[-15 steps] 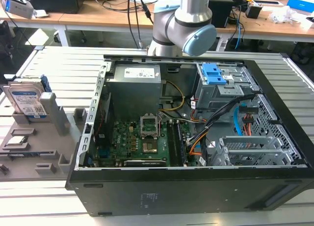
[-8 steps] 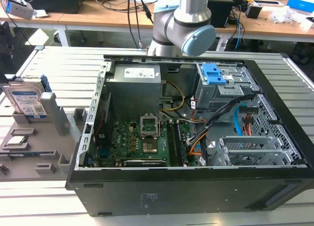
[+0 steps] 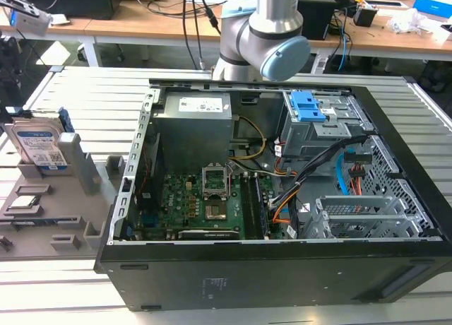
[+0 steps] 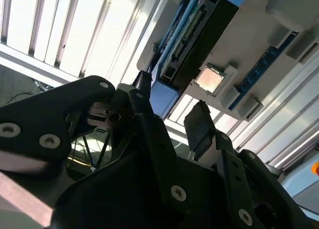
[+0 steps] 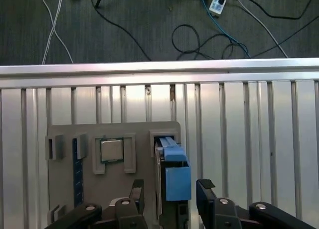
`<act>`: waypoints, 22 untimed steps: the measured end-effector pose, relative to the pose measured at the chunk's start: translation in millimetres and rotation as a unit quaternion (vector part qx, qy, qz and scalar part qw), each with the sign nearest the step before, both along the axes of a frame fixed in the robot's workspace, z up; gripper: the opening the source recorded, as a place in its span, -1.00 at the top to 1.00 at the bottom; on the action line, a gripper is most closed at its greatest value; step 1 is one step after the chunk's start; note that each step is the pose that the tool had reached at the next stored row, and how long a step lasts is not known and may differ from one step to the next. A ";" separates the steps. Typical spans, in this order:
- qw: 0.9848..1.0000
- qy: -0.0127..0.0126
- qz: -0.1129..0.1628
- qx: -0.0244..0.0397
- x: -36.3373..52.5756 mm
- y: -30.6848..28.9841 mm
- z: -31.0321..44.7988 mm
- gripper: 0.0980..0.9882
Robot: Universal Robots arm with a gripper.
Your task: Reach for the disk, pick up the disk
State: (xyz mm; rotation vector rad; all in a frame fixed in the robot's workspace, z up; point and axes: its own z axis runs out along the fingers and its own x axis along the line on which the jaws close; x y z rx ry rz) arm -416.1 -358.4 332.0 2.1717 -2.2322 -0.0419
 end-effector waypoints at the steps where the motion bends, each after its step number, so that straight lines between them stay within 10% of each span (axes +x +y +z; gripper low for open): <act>1: 1.000 0.000 0.000 0.000 -0.3 1.1 -2.4 0.00; 14: 1.000 0.000 0.000 0.000 -0.3 1.8 -37.0 0.00; 22: 1.000 0.000 0.000 0.000 -0.3 1.8 -40.1 0.00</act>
